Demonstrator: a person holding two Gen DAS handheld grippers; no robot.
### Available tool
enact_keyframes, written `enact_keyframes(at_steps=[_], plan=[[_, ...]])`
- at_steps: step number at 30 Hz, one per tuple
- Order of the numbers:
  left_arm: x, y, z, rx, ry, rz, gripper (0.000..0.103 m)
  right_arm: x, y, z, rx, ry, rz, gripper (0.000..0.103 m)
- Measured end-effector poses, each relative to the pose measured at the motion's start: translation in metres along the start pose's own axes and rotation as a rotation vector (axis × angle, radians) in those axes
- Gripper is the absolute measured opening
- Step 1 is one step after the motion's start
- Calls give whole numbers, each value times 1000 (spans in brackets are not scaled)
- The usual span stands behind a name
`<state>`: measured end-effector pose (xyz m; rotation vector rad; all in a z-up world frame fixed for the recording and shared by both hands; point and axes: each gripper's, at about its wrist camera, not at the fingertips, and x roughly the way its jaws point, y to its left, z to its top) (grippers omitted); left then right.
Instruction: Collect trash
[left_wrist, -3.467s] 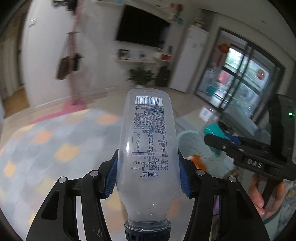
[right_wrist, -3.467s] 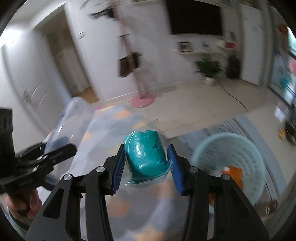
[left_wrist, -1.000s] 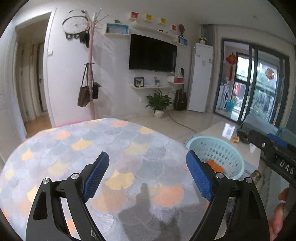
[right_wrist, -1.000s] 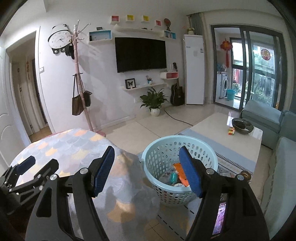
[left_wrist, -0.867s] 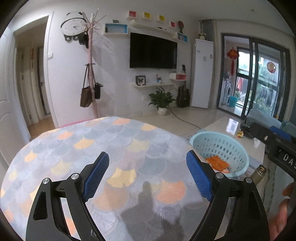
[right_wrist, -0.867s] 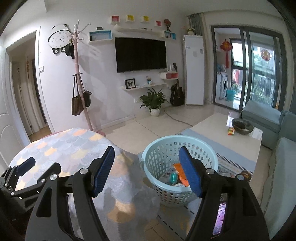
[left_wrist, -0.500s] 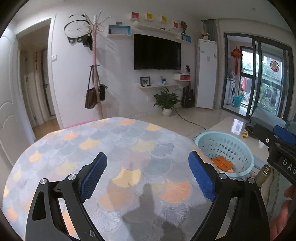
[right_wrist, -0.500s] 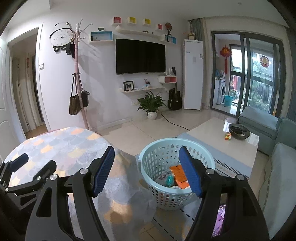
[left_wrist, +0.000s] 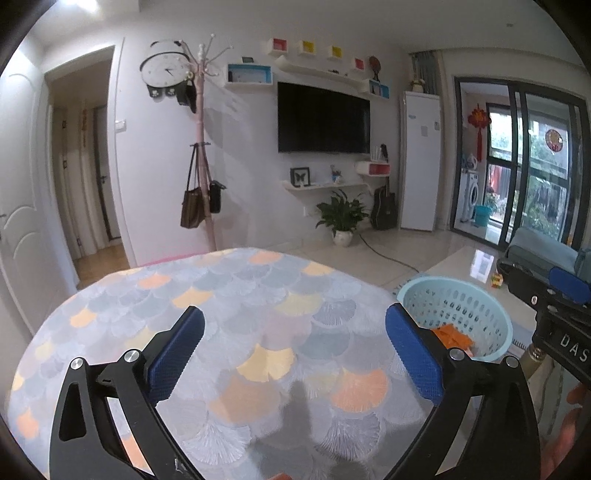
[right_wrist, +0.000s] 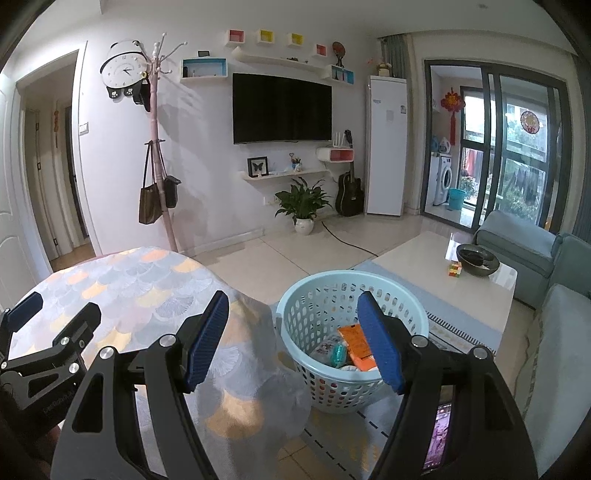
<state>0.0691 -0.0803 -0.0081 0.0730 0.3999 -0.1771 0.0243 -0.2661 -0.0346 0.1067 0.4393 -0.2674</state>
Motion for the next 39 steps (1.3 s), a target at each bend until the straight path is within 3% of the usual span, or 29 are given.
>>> enact_keyframes(at_steps=[5, 15, 23, 39], plan=[[-5, 5, 2, -14, -44, 36, 95, 0, 1, -1, 4, 8, 0, 72], [-5, 16, 3, -66, -46, 69, 95, 3, 17, -3, 31, 65, 27, 73], [-1, 19, 3, -83, -23, 69, 95, 5, 16, -8, 44, 89, 64, 74], [2, 16, 3, -64, -3, 54, 95, 7, 20, -7, 32, 89, 43, 74]])
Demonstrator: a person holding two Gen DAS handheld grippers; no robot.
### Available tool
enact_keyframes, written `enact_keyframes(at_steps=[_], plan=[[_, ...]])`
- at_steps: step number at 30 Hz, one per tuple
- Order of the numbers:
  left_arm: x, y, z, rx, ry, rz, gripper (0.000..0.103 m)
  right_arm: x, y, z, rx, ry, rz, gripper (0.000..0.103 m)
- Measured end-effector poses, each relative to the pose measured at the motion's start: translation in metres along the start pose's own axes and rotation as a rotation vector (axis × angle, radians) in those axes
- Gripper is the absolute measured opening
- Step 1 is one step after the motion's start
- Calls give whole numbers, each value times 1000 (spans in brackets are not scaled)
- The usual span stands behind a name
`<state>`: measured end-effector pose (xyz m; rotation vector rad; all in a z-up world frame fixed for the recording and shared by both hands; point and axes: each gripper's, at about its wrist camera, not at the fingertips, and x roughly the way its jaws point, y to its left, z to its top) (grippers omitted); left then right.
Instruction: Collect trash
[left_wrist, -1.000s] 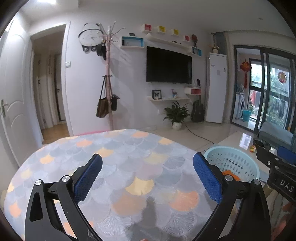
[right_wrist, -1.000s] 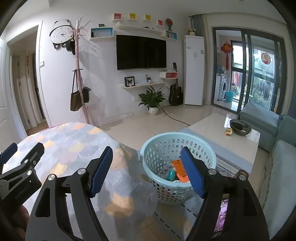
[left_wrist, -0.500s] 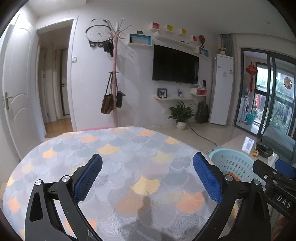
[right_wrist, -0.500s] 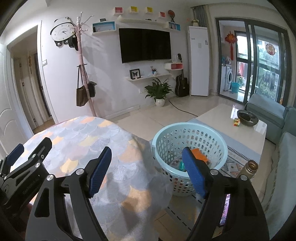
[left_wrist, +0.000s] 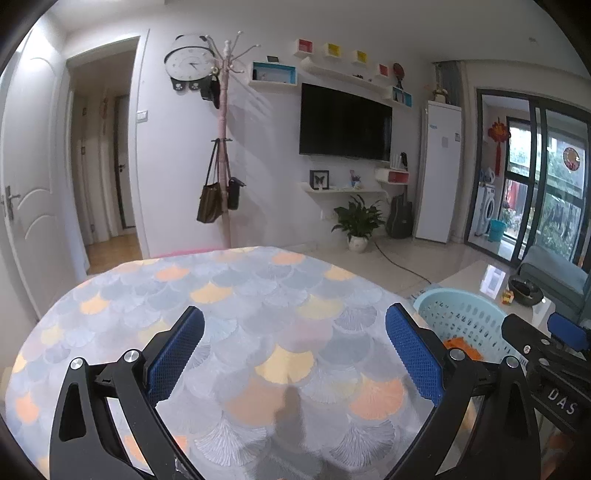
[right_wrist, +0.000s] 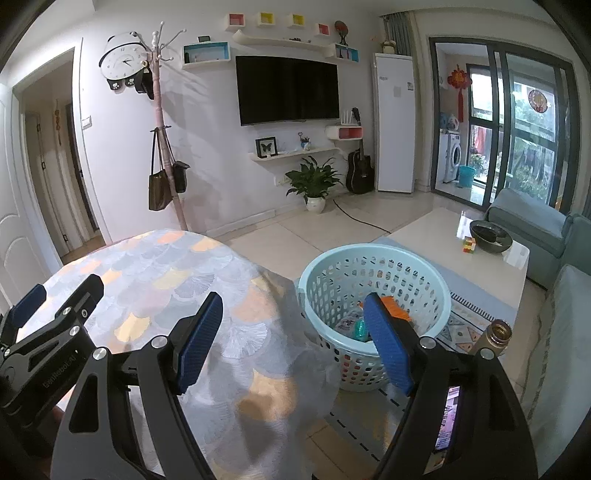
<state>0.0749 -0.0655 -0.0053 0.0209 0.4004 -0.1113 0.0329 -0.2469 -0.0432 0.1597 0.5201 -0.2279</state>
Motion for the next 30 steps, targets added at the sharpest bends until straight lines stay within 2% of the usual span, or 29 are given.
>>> enact_keyframes(at_steps=[30], plan=[[-4, 2, 1, -21, -12, 14, 95, -10, 7, 3, -28, -20, -19, 75]])
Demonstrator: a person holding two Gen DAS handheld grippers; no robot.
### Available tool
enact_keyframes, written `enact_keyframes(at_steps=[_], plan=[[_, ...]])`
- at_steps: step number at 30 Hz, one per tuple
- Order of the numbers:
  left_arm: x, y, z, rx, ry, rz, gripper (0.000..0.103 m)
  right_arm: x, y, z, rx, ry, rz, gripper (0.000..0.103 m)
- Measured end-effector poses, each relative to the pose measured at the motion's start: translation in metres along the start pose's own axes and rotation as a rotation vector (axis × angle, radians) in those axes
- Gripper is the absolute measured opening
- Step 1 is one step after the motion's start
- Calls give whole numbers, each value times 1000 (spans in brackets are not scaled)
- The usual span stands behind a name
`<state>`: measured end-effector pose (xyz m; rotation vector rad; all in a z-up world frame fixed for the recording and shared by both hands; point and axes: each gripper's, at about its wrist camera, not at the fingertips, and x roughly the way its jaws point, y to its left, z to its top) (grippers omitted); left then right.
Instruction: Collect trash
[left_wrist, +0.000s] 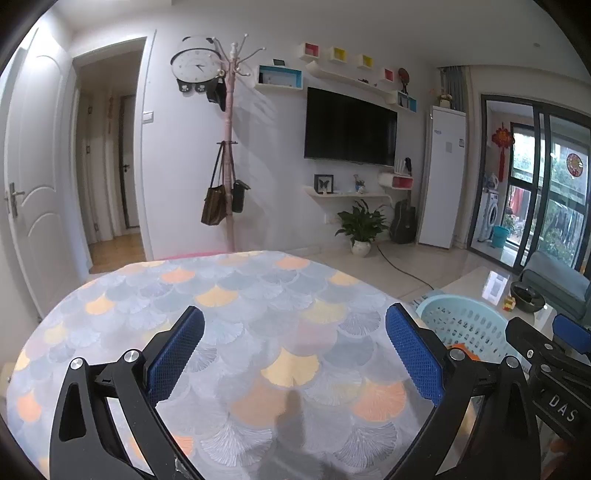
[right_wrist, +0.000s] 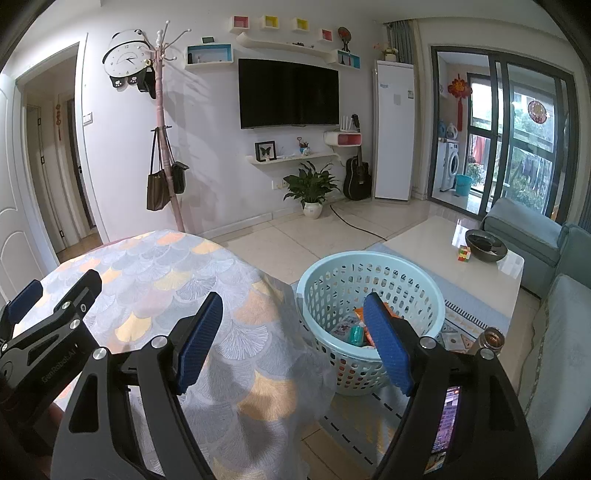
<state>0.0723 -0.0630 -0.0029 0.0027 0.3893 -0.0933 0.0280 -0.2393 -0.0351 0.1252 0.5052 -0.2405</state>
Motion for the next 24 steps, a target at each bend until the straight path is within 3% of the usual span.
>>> enact_keyframes(at_steps=[24], plan=[[-3, 1, 1, 7, -9, 28, 96, 0, -1, 1, 4, 6, 3, 75]])
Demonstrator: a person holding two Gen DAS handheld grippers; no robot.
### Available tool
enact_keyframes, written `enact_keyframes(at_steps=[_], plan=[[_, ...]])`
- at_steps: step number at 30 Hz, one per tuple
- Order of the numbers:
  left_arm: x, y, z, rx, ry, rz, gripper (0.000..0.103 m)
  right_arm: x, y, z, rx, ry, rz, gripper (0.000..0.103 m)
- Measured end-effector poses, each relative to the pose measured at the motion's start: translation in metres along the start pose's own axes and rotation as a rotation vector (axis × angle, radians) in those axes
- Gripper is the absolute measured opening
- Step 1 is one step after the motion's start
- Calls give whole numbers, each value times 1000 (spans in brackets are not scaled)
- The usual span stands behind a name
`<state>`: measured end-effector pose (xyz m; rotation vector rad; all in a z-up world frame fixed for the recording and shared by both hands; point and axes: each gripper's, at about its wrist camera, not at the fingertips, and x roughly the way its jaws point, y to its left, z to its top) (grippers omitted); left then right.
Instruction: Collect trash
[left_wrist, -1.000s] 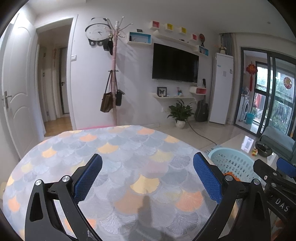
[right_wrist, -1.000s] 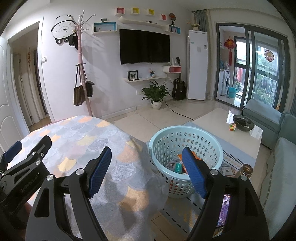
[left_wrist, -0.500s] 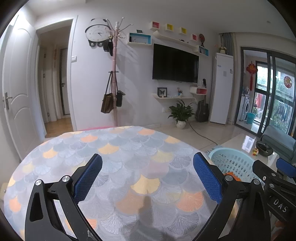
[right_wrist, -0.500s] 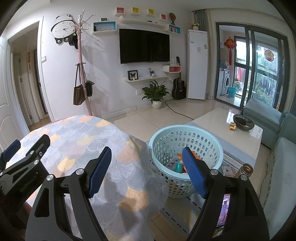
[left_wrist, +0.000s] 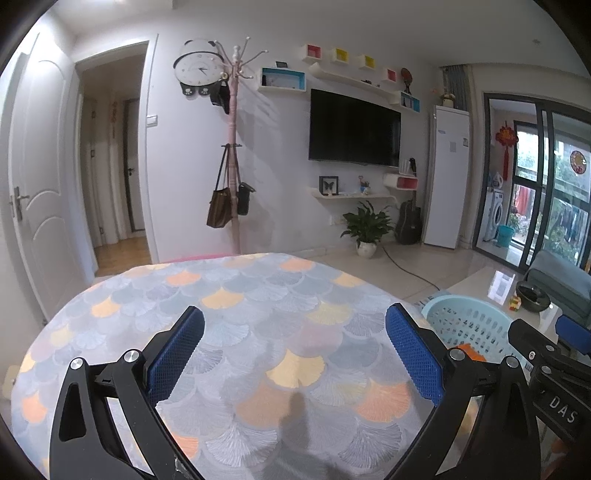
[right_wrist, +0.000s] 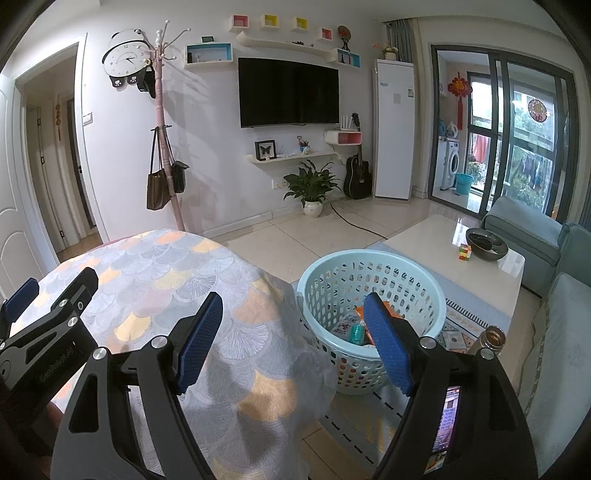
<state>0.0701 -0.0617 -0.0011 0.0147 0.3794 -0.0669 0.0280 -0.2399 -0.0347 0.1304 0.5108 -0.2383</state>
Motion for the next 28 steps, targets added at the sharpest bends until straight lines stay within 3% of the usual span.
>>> enact_keyframes(at_steps=[14, 25, 28], plan=[[-3, -8, 4, 43, 6, 22, 95, -8, 0, 3, -16, -20, -3, 75], [-43, -6, 8, 40, 33, 2, 96, -36, -3, 8, 1, -65, 27, 75], [-49, -5, 8, 55, 72, 28, 96, -47, -3, 8, 0, -79, 35, 75]])
